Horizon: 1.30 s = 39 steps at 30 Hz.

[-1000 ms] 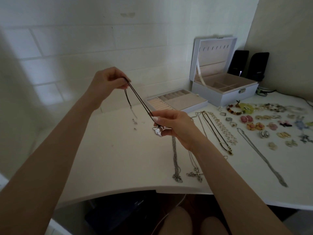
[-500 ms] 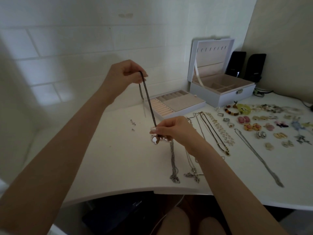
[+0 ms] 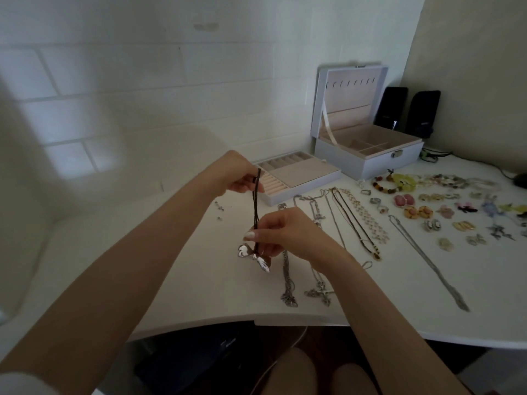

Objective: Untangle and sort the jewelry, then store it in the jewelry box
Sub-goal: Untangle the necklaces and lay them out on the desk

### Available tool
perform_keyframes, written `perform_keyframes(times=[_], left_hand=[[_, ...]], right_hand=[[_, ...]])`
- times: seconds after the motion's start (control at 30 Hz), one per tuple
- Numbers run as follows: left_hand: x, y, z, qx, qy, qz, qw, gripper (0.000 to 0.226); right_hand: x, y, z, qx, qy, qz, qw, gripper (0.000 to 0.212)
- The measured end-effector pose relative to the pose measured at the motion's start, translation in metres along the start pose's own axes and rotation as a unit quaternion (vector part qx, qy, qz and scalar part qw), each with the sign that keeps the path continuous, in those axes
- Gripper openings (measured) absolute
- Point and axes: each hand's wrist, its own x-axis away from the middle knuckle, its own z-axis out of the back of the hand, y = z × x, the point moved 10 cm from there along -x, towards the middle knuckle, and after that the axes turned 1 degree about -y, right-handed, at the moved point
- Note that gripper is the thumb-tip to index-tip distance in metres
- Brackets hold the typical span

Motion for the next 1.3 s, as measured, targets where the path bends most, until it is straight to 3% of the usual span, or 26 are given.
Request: perform_keyframes(times=[0.17,0.33,0.5,0.6,0.7,1.0,1.17,1.23,1.3], left_hand=[[-0.003,-0.031,-0.017,-0.047,-0.013,0.049,0.998,0.014],[-0.004,-0.041,-0.025,0.020,-0.041,0.063,0.997,0.022],[0.002,-0.022,-0.034,0.165,-0.123,0.053,0.977,0.018],[-0.001,-0.012,-0.025,0.242,-0.108,0.029,0.964,0.016],[-0.006,-0.021,-0.015,0.280,-0.089,0.058,0.954,0.016],[-0.021,-0.056,-0.025,0.285,-0.119,0.130,0.942,0.013],[-0.020,-0.060,-0.030,0.304,-0.145,0.118,0.934,0.014],[-0.019,-0.061,-0.029,0.281,-0.122,0.109,0.946,0.013],[-0.022,-0.062,-0.023,0.170,-0.068,0.079,0.980,0.011]], right_hand=[[-0.002,0.007,0.017,-0.037,0.072,-0.006,0.997,0.016],[-0.004,0.013,0.033,-0.068,0.133,-0.013,0.989,0.019],[-0.008,0.005,0.018,-0.075,0.074,0.001,0.994,0.017],[-0.004,0.004,0.006,-0.060,0.042,0.001,0.997,0.020],[0.003,0.009,0.003,-0.085,0.044,-0.012,0.995,0.020],[0.005,0.020,0.003,-0.056,0.101,-0.075,0.990,0.006],[0.004,0.025,0.007,0.054,0.138,-0.081,0.986,0.028],[0.003,0.022,0.007,0.093,0.149,-0.079,0.981,0.028],[0.001,0.017,0.004,0.136,0.152,-0.070,0.976,0.034]])
